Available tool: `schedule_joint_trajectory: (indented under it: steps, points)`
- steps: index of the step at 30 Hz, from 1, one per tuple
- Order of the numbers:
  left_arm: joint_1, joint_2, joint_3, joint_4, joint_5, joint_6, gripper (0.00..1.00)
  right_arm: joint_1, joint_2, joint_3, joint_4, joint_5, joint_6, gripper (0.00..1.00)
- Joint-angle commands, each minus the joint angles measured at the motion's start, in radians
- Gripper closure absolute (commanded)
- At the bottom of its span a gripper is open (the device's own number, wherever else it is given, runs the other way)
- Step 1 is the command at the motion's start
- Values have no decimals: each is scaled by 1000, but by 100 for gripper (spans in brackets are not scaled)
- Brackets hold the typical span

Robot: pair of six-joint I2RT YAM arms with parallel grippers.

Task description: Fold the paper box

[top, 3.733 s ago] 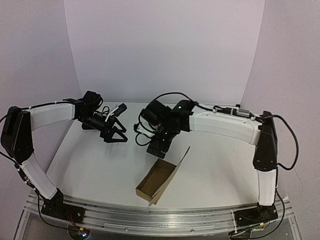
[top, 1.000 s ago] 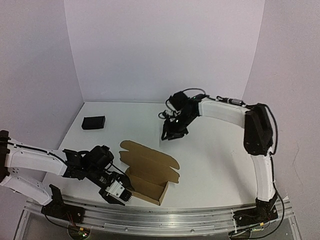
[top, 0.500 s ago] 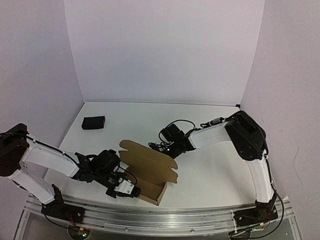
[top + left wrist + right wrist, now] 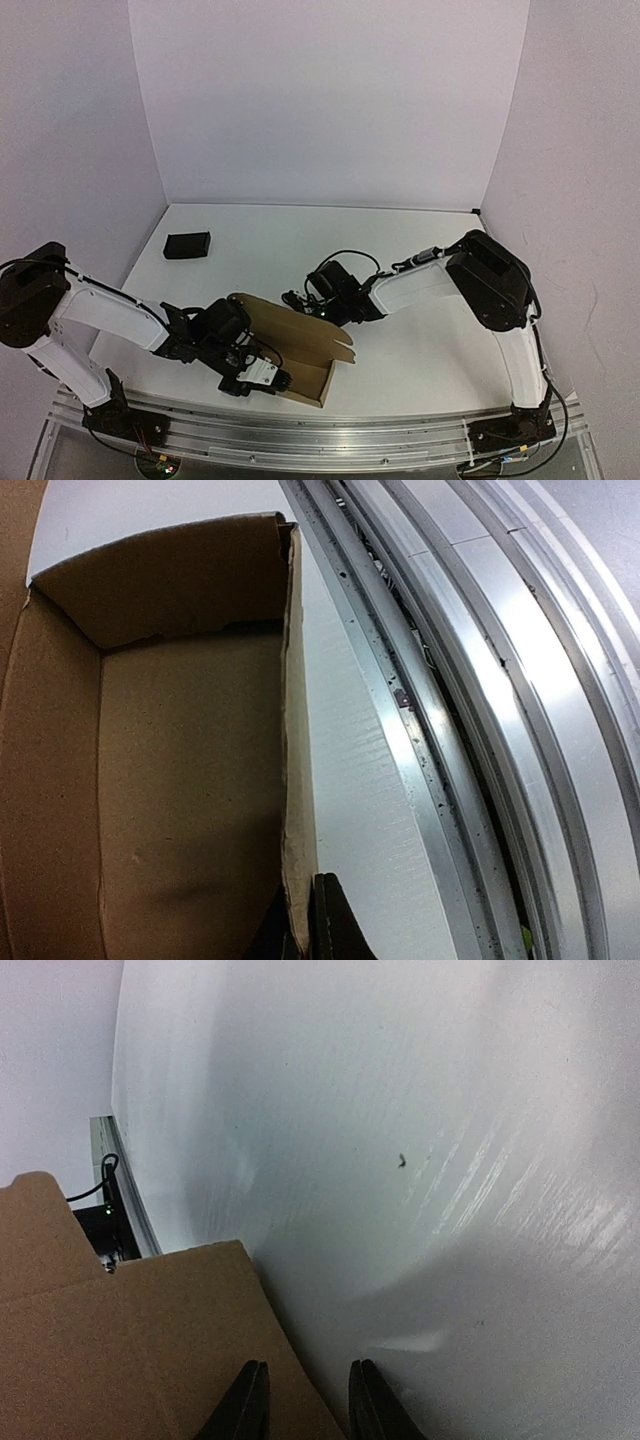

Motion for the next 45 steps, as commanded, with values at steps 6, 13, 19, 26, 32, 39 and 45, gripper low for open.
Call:
schedule_joint_trajectory:
  steps: [6,13,19,26,32,39,45]
  points:
    - [23,7,86,50,-46,-35,97,85,-103,-106,-54,113,-119,69]
    - [34,-21,55,2,-72,-72,97,-100,-285,-148,-192,344,-34,50]
    - [68,-37,55,-18,-68,-92,94,-169,-562,-239,-262,571,-121,37]
    - [82,-46,151,-148,-10,-37,62,-170,-789,-413,-266,643,-281,34]
    - [82,-112,242,-303,55,-91,36,-168,-941,-520,-211,525,-423,32]
    - [122,-350,295,-319,179,-291,22,-134,-1031,-622,-105,435,-572,32]
    - [415,-455,335,-286,121,-578,10,-43,-1017,-686,0,441,-690,32]
